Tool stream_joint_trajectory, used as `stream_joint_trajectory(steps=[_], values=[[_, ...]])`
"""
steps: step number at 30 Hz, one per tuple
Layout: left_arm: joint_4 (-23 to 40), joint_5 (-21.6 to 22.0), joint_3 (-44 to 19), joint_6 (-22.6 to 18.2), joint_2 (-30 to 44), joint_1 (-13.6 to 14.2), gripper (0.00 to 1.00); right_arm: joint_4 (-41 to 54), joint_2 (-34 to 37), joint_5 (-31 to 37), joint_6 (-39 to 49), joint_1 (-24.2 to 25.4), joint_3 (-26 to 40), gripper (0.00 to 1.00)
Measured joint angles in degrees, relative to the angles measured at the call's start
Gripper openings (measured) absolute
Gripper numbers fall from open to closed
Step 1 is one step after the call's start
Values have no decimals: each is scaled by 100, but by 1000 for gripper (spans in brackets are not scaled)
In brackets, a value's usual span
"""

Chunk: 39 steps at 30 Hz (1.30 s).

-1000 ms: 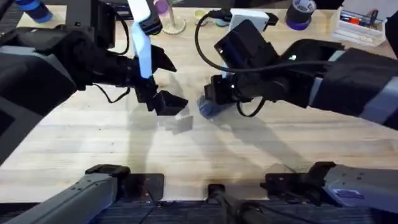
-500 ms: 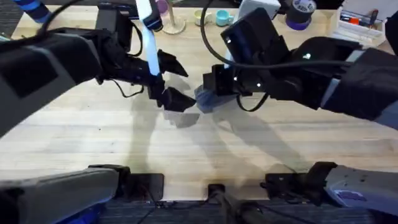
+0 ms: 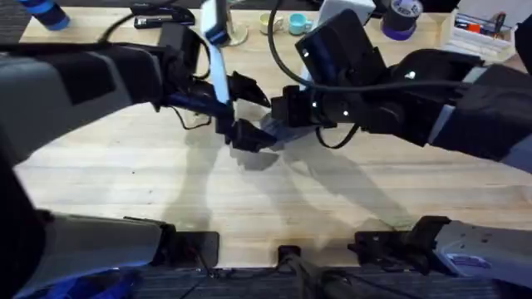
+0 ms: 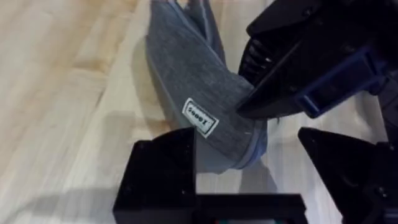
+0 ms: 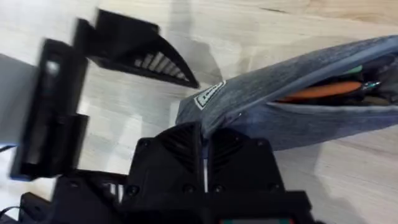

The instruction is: Unzip the bag, pick up the pens from the table one at a time and place them inside, then zip the bag closed.

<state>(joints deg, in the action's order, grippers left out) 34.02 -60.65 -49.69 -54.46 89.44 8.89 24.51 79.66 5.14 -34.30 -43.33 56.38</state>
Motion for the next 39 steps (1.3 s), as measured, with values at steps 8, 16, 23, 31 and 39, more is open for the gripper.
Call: stream_joint_trajectory(steps=[8,16,23,31,39], values=[[-466,129,0,4,350,213,412,5,0,-22,0,0,0,31],[-587,67,0,4,362,261,55,-22,2,-57,0,95,0,31],[-711,-43,-20,4,362,300,46,17,-108,-556,-2,557,0,31],[-913,-433,-250,2,349,474,42,222,-613,-1544,-47,1585,-56,31],[-994,-610,-351,2,349,550,43,314,-910,-2109,25,2159,-124,31]])
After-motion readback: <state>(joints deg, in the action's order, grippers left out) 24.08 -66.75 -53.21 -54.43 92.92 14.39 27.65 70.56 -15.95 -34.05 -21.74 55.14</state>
